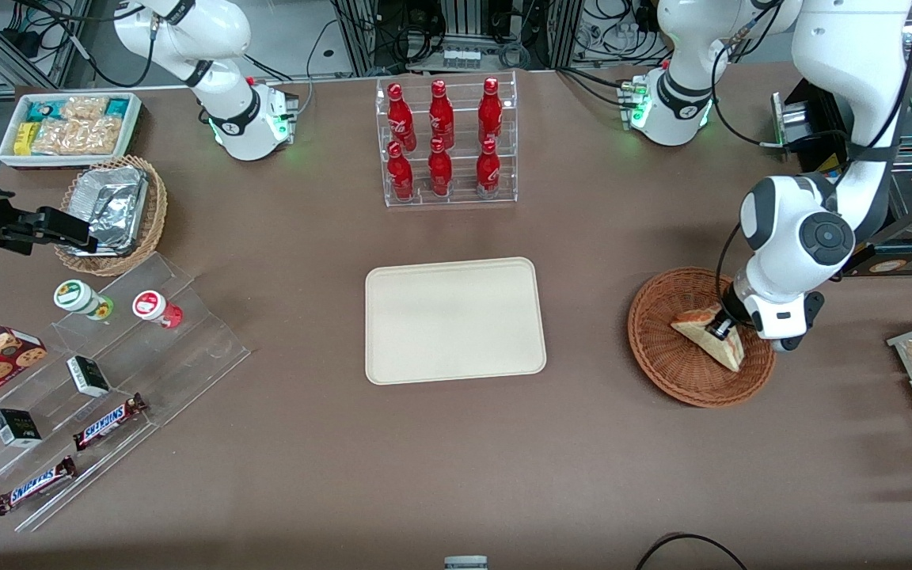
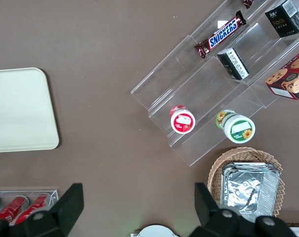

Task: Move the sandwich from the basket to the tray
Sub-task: 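Lift the sandwich and carry it with the left gripper over the cream tray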

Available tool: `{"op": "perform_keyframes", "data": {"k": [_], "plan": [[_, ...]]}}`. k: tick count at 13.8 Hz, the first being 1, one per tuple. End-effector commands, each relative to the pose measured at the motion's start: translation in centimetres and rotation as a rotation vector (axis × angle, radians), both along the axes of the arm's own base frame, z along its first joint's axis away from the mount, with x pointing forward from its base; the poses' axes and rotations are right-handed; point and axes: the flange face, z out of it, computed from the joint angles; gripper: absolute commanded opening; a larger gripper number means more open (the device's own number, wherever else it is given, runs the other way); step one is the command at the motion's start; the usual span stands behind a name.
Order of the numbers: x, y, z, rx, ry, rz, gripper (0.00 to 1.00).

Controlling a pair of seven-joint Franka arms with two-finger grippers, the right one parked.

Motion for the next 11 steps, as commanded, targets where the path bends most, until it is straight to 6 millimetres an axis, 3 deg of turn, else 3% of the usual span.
{"op": "perform_keyframes", "data": {"k": [1,3,6,9,11], "plan": [[-0.5,-2.7,8.2,0.066,0.035,-0.133,0.0],[-0.5,-6.0,12.9,0.08,0.085,-0.218,0.0],[-1.2,-14.3,18.2,0.076,0.139,-0.338,0.0],[-3.1,-21.8,20.6,0.049,0.127,-0.478,0.0],[-4.9,-26.9,20.4,0.012,0.137,-0.577,0.0]]}}
